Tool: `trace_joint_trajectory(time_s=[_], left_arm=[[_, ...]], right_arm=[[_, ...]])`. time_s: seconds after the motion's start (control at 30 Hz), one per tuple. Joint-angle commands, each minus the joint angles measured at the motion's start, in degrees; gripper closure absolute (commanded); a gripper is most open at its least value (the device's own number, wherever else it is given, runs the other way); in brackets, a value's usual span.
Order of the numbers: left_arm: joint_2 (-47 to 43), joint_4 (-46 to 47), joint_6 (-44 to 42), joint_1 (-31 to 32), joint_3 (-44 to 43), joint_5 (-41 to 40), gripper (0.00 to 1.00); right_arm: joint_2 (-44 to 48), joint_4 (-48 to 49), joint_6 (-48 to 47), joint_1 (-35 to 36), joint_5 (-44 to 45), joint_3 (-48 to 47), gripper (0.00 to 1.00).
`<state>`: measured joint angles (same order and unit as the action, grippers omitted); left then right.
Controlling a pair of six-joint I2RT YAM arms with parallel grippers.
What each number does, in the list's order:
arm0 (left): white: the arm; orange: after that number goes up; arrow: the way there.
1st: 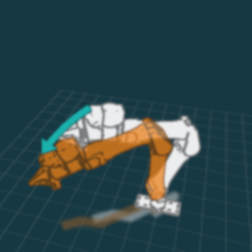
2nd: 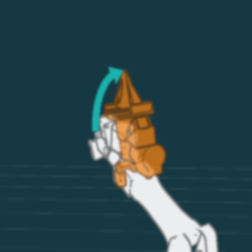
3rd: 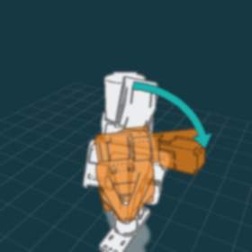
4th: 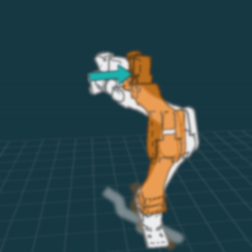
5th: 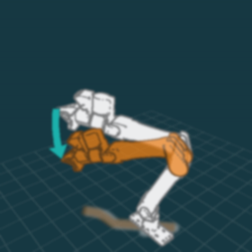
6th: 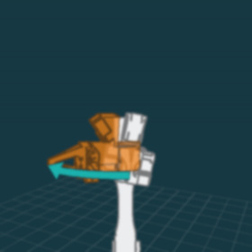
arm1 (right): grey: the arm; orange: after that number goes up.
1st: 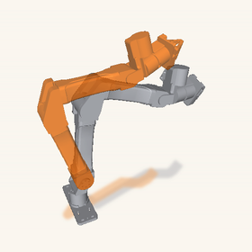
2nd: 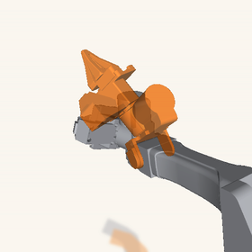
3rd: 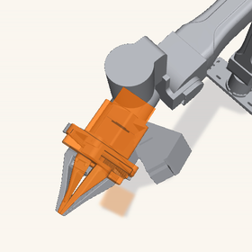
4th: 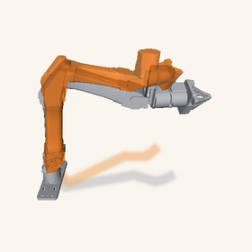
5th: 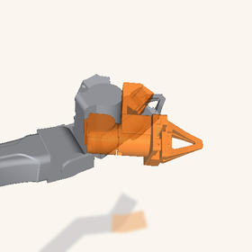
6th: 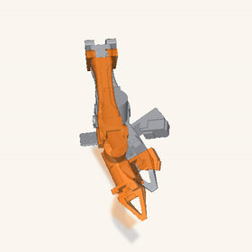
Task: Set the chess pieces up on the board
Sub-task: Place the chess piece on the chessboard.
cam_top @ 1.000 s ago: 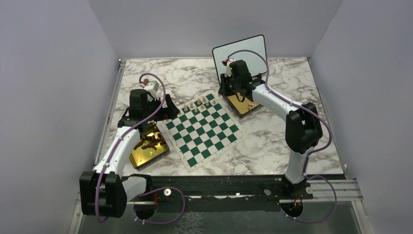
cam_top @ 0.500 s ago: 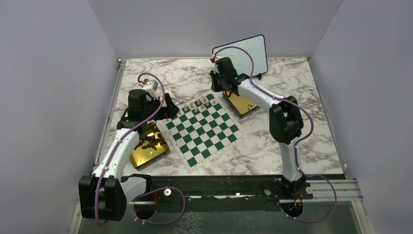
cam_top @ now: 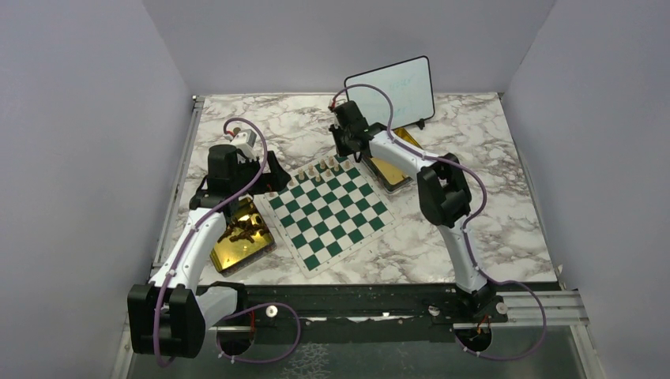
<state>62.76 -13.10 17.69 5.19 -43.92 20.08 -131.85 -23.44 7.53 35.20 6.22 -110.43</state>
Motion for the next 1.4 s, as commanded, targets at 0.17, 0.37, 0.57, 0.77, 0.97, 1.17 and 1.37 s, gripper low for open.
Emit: trace_joint_trajectory(time_s=[0.17,0.37,0.57,0.77,0.97,1.17,1.37], left_arm=[[-1.41,0.13,-0.99,-0.27,-1.21,-1.39,0.01],[-1.62,-0.39,-1.44,-0.27,-1.49,-1.82,0.01],[-1.59,-1.22,-1.78,-0.27,-1.83,-2.69,0.01],[-1.39,-1.19,-1.76,-0.27,-1.87,-2.67,0.01],[-1.40,-1.18,-1.87,-0.27,-1.79,-2.75,0.01],[-1.04,-1.07,-1.83,-0.27,-1.84,-2.94,0.01],[-0.82,-1.14,-1.87,-0.27,-1.87,-3.60,0.01]], right_arm=[[-3.75,-4.44,-0.30,0.62,2.16,-5.08,0.90],[-6.30,-7.88,-0.70,0.75,3.69,-8.09,0.88],[-6.56,-7.10,-1.55,0.75,2.41,-7.25,0.87],[-7.21,-7.28,-1.72,0.75,2.43,-8.02,0.84],[-7.81,-8.00,-1.21,0.75,2.31,-8.98,0.74],[-7.98,-9.28,-1.12,0.75,1.33,-12.48,0.67],[-5.33,-9.27,-1.49,0.75,1.75,-13.41,0.57]])
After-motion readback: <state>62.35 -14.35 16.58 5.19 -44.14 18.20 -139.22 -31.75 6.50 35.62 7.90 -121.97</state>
